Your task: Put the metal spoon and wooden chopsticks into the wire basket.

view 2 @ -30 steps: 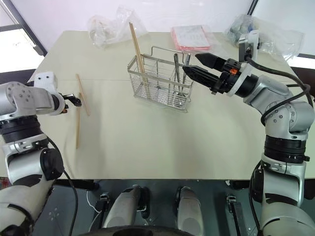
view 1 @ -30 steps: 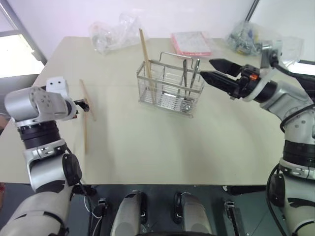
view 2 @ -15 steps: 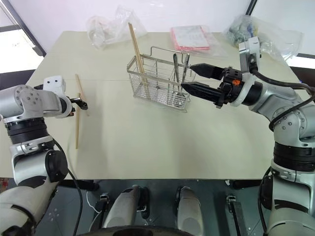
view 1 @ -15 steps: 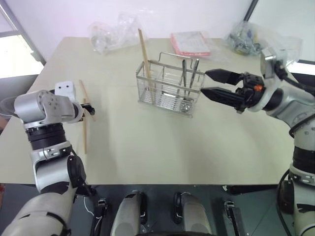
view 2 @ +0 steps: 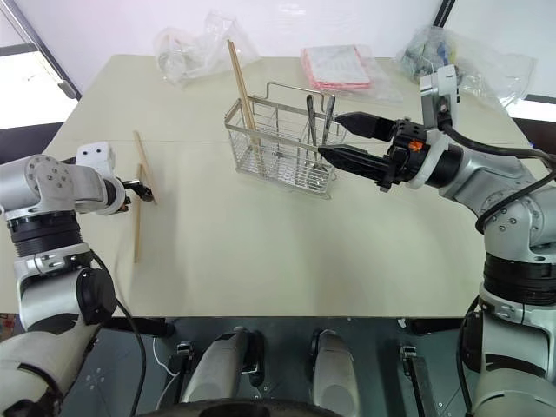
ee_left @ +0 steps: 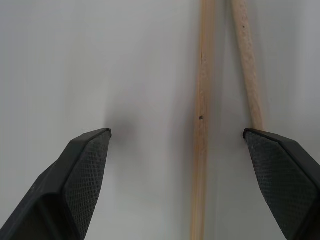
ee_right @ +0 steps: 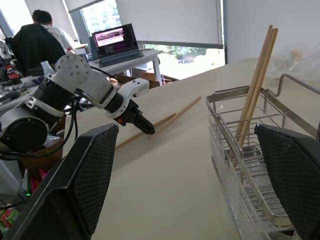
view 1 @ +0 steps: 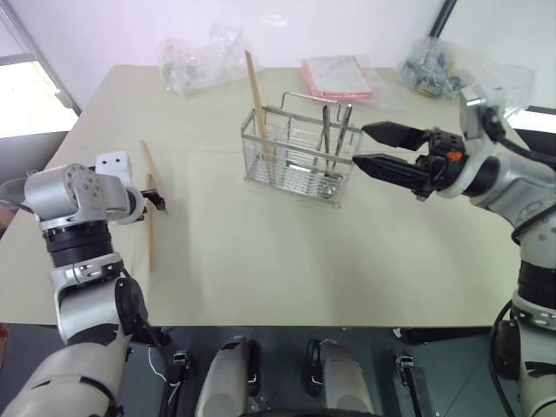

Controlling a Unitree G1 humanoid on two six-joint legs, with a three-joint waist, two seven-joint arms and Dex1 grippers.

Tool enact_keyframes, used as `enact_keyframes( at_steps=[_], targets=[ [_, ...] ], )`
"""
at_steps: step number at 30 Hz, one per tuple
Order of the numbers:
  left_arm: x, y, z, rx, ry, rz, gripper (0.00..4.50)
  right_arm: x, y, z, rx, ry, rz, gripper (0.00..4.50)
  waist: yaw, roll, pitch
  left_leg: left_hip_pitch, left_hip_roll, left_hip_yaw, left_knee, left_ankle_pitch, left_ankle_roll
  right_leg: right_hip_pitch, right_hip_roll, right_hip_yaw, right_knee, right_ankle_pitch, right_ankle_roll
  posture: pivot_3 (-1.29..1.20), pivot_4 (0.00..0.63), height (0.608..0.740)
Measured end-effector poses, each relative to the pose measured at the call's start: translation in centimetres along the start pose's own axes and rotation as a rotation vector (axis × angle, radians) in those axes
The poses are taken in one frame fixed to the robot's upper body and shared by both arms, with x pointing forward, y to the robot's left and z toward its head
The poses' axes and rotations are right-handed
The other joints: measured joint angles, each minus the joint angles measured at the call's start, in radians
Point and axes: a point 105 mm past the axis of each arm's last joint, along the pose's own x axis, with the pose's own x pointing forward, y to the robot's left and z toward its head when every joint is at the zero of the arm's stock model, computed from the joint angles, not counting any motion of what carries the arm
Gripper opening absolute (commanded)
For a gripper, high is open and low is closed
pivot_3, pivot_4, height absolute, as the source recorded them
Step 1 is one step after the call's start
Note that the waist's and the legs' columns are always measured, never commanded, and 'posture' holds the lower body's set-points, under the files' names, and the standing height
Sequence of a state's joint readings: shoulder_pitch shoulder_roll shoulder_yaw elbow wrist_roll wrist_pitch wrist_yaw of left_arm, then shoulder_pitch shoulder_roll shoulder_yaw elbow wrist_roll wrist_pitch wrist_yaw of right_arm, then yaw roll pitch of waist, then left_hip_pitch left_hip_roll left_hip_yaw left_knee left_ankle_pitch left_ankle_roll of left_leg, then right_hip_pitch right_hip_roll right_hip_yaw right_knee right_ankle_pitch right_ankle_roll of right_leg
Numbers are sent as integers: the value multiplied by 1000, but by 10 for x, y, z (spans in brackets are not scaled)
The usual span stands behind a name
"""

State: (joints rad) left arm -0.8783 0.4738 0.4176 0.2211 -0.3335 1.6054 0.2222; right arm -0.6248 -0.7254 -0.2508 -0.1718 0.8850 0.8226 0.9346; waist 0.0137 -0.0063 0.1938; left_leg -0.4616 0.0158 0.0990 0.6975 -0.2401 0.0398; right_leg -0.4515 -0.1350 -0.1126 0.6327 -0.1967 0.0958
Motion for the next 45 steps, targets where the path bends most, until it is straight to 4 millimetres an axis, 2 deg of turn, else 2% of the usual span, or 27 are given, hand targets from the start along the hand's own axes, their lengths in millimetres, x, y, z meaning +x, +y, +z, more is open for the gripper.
enact_keyframes(
  at_steps=[3, 7, 20, 22, 24, 26, 27, 29, 31, 33, 35, 38, 42, 45],
  targets=[
    [1, -2, -1, 2, 3, -7, 2167, 0, -1, 0, -2, -2, -9, 4500, -1, 0, 0, 0, 0, 0, 0, 0, 0, 0, 0, 0, 0, 0, 0, 0, 150, 699],
    [1, -1, -1, 2, 4, -3, 57, 0, -3, 0, 0, -3, -24, 4500, -3, 0, 0, 0, 0, 0, -1, 0, 0, 0, 0, 0, 0, 0, 0, 0, 150, 699],
    [1, 1, 2, -11, -18, 0, 22, -2, -7, 0, 4, -7, -35, 4500, -3, 0, 0, 1, 0, 0, -1, 0, 0, 0, 0, 0, 0, 0, 0, 0, 150, 699],
    [-2, 6, 19, -28, -117, -4, 22, -3, -8, -1, 5, -3, -42, 4500, -2, 0, 0, -1, 0, 0, -1, 0, 0, -2, 0, 0, 0, 0, 0, 0, 150, 699],
    [-14, 9, 48, -50, -303, -26, 22, -5, -10, -1, 7, 3, -51, 4500, -1, 0, 0, -1, 0, 1, -1, -1, -2, -2, 0, 0, 0, 0, -1, 0, 150, 699],
    [-40, 7, 90, -62, -581, -90, 22, -8, -11, 0, -2, 17, -60, 4500, 3, -1, 0, -3, 0, 0, 0, -1, -3, -4, -1, 0, -1, 1, -1, 0, 150, 699],
    [-66, 3, 116, -69, -774, -148, 22, -10, -12, 1, -9, 26, -64, 4500, 6, -2, 0, -5, 0, 1, 0, -1, -3, -5, -1, 0, -2, 1, -2, 0, 150, 699],
    [-118, -11, 151, -112, -1043, -303, 22, -12, -12, 2, -15, 37, -68, 4500, 7, -3, 0, -6, 0, 1, 0, -2, -2, -6, -3, 0, -3, 2, -3, 0, 150, 699],
    [-166, -30, 172, -165, -1229, -501, 22, -14, -12, 3, -21, 46, -71, 4500, 10, -3, 0, -6, -1, 2, 1, -2, -1, -5, -3, 0, -4, 3, -2, 0, 150, 699],
    [-200, -54, 181, -177, -1337, -691, 22, -15, -14, 4, -22, 50, -76, 4500, 13, -3, 0, -4, -1, 3, 1, -1, 2, -3, -2, 0, -4, 3, -1, 0, 150, 699],
    [-218, -82, 184, -185, -1375, -860, 22, -16, -15, 4, -17, 48, -83, 4500, 20, -3, 0, -3, 0, 3, 1, -1, 3, -1, 0, 0, -3, 3, -1, 0, 150, 699],
    [-224, -122, 184, -157, -1359, -999, 22, -17, -17, 4, -14, 48, -95, 4500, 24, -3, 0, -1, 0, 4, 1, -1, 4, 1, 1, 0, -3, 3, -1, 0, 150, 699],
    [-200, -172, 172, -61, -1295, -1026, 22, -18, -16, 7, -23, 39, -122, 4500, 26, -3, 0, -1, 0, 5, 2, -1, 4, 2, 1, 0, -4, 3, 0, 0, 150, 699],
    [-181, -197, 159, -1, -1250, -1023, 22, -20, -12, 11, -39, 29, -133, 4500, 25, -3, 0, -1, 0, 5, 2, -2, 5, 1, 1, 0, -4, 3, 0, 0, 150, 699]
  ],
)
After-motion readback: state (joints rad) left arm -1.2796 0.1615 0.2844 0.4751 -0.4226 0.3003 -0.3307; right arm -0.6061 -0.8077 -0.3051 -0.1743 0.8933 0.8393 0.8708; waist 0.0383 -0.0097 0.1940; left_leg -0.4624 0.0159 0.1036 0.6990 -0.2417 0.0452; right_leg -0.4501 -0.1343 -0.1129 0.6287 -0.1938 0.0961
